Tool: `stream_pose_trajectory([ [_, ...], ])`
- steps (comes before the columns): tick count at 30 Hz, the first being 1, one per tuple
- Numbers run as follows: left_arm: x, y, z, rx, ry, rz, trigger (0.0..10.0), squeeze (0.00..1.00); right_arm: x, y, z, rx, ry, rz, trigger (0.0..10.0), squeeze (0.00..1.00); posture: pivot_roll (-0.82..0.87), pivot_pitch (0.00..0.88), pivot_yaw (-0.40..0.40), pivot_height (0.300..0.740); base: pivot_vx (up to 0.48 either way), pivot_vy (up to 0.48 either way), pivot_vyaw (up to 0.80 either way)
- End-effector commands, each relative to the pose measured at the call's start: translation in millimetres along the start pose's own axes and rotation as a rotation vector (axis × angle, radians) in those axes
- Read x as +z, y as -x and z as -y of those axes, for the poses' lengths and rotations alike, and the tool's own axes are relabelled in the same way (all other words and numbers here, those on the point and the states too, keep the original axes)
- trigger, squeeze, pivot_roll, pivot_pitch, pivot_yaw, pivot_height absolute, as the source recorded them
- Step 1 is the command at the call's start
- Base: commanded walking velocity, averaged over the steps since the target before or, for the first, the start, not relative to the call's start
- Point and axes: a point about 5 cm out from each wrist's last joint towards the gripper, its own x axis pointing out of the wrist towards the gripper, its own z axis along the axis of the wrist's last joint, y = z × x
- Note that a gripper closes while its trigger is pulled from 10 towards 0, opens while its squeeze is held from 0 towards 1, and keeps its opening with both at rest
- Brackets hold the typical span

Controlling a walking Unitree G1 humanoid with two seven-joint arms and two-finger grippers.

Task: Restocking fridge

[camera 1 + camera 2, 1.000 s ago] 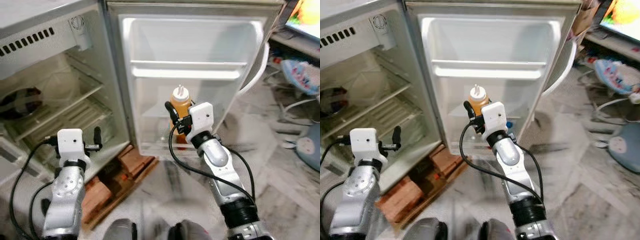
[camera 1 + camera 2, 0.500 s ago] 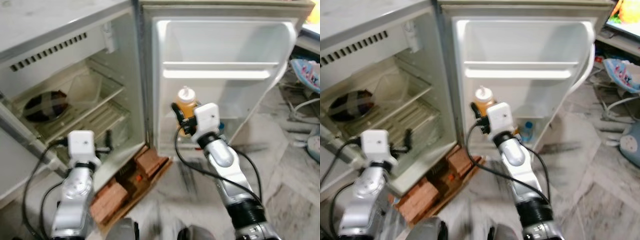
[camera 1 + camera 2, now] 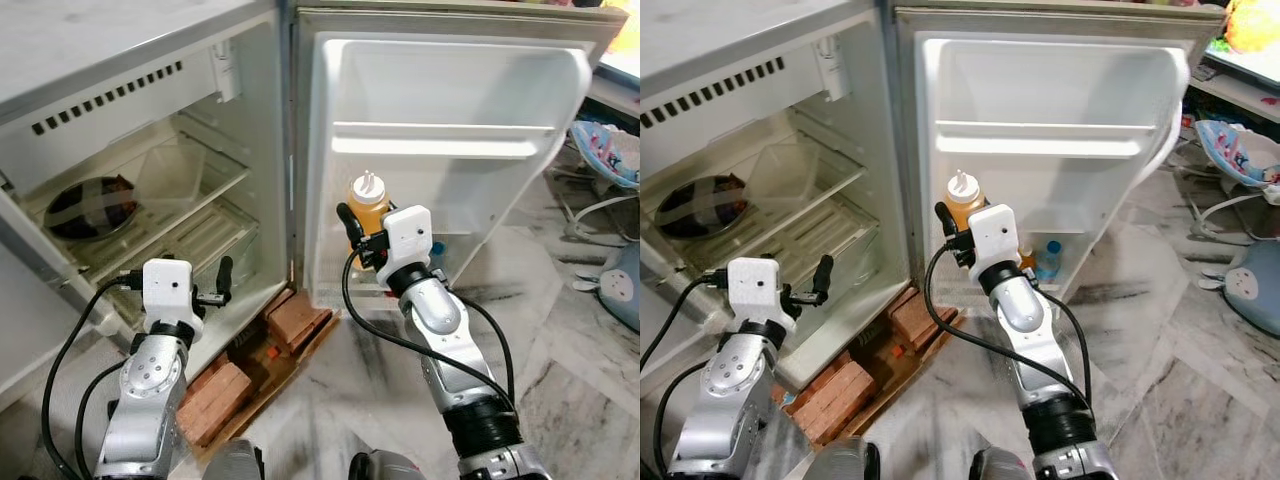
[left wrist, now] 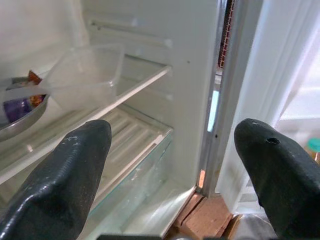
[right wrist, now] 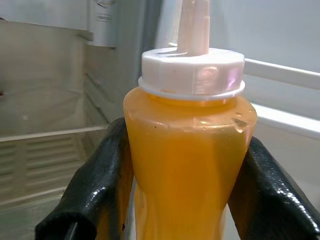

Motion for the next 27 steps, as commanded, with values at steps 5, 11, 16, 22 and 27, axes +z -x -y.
stream_pose_trajectory([
  [5,3.5,1.7,-0.1,-0.010,0.006,0.017,10.0,0.00,3.4,-0.2,3.3,-0.012,0.011,0.014,10.0,0.00,0.13,0.099,-0.042,0.740,0.301,0.000,0.00],
  [11,3.4,2.1,0.4,-0.013,0.019,0.018,10.0,0.00,3.5,-0.2,3.0,-0.012,0.011,0.013,10.0,0.00,0.13,0.102,-0.041,0.740,0.228,0.000,0.00],
  [16,4.3,2.3,1.8,-0.014,0.030,0.020,10.0,0.00,3.1,0.2,1.9,-0.008,0.008,0.011,10.0,0.00,0.13,0.102,-0.041,0.740,0.000,0.000,0.00],
  [22,2.3,3.6,2.9,-0.018,0.034,0.012,10.0,0.00,2.5,1.3,1.5,-0.004,-0.004,0.008,10.0,0.00,0.13,0.105,-0.042,0.740,0.000,0.000,0.00],
  [27,1.0,4.3,4.0,-0.021,0.036,0.008,10.0,0.00,3.2,1.7,-0.9,0.005,-0.018,0.012,10.0,0.00,0.13,0.106,-0.041,0.740,0.000,0.000,0.00],
])
